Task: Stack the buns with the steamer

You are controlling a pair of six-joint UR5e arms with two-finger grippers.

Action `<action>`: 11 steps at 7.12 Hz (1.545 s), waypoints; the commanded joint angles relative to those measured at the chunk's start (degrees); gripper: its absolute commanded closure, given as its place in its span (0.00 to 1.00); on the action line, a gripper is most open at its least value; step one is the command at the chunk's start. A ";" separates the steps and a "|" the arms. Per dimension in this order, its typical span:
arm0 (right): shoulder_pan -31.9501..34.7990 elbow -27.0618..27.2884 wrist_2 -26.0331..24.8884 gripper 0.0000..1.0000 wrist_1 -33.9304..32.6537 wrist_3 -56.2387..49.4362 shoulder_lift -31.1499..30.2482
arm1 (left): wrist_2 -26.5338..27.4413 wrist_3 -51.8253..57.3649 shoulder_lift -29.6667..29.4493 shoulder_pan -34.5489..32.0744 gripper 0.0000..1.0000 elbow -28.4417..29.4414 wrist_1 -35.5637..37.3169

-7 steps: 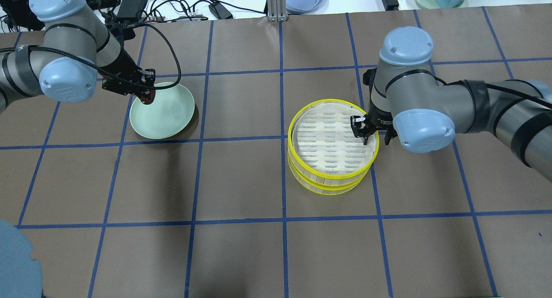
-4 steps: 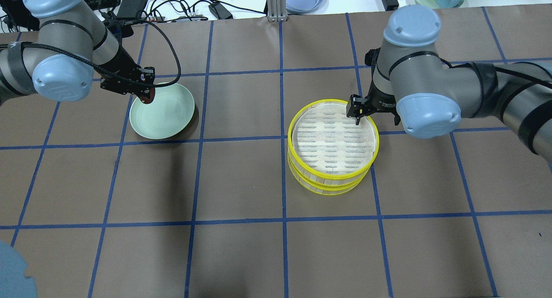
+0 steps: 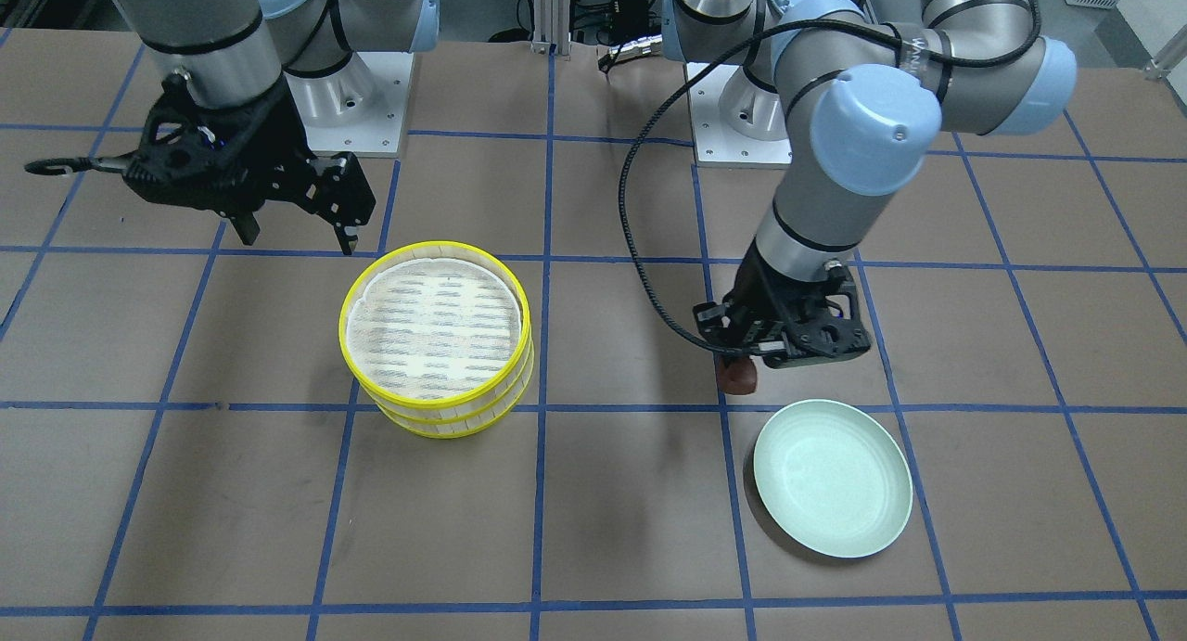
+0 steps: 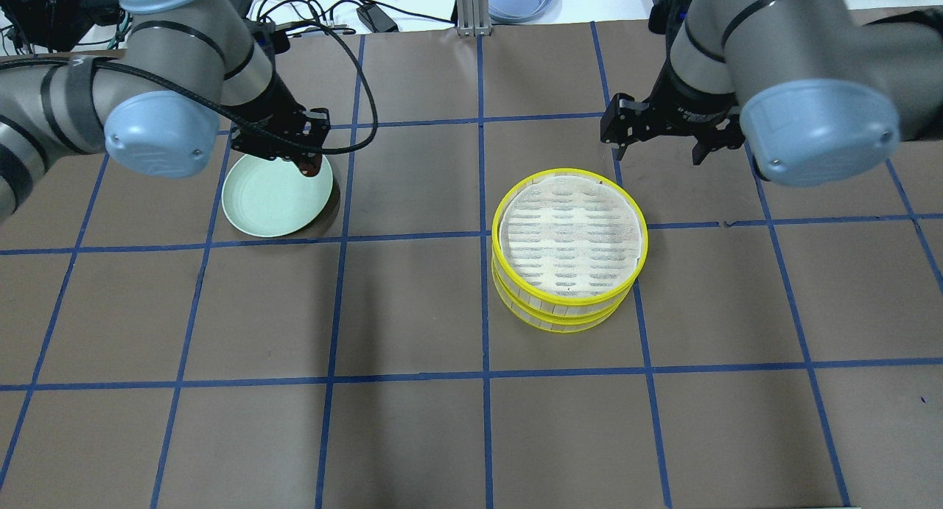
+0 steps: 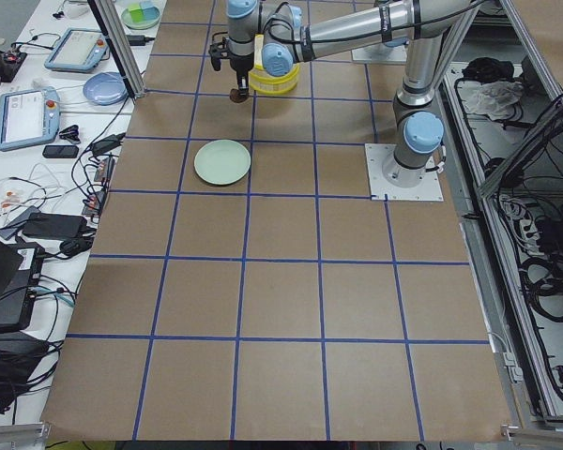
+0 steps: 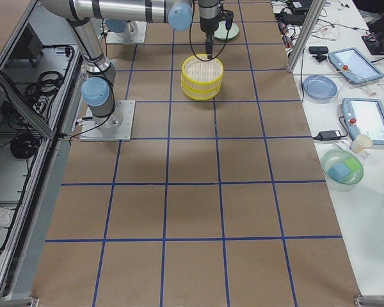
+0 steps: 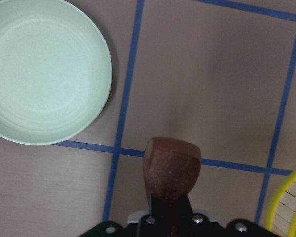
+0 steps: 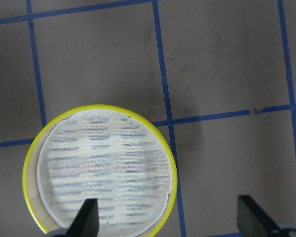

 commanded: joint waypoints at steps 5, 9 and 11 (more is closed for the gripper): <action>-0.11 -8.29 0.12 0.00 12.25 -6.03 -0.99 | -5.75 -25.75 -3.33 -19.91 0.85 0.16 7.90; -0.11 -7.58 -0.31 0.00 11.72 -6.68 -1.08 | -6.28 -28.92 -5.45 -22.12 0.00 0.25 10.20; -0.11 -7.58 -0.31 0.00 11.72 -6.68 -1.08 | -6.28 -28.39 -5.45 -22.12 0.00 0.08 10.11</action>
